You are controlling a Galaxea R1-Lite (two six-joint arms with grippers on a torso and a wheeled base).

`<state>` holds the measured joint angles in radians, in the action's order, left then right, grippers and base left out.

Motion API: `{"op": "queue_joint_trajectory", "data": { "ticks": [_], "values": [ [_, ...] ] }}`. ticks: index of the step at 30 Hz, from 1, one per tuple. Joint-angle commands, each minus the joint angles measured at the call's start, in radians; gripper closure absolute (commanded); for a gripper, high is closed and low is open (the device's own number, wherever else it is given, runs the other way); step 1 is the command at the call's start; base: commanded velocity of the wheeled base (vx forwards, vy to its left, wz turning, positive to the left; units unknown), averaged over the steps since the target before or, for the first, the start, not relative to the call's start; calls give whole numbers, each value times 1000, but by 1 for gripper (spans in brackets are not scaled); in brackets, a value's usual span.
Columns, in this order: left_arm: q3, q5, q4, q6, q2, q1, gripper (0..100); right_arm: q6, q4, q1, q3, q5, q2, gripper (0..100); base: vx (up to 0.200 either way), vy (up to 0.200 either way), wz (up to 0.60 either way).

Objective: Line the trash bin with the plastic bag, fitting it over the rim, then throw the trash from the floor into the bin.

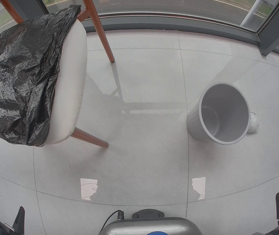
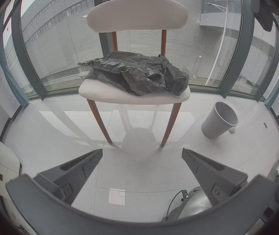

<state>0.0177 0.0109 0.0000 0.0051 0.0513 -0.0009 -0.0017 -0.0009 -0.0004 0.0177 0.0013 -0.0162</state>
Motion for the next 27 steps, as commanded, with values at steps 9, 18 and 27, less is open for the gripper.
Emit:
{"op": "queue_joint_trajectory", "data": {
  "ticks": [9, 18, 27],
  "values": [
    [-18, 1, 0, 3, 1, -1, 0, -1, -1, 0, -18, 2, 16, 0, 0, 0, 0],
    [-18, -6, 0, -8, -1, 1, 0, -1, -1, 0, -18, 0, 16, 0, 0, 0, 0],
    [-18, -2, 0, -2, -1, 1, 0, 0, -1, 0, -18, 2, 16, 0, 0, 0, 0]
  ]
}}
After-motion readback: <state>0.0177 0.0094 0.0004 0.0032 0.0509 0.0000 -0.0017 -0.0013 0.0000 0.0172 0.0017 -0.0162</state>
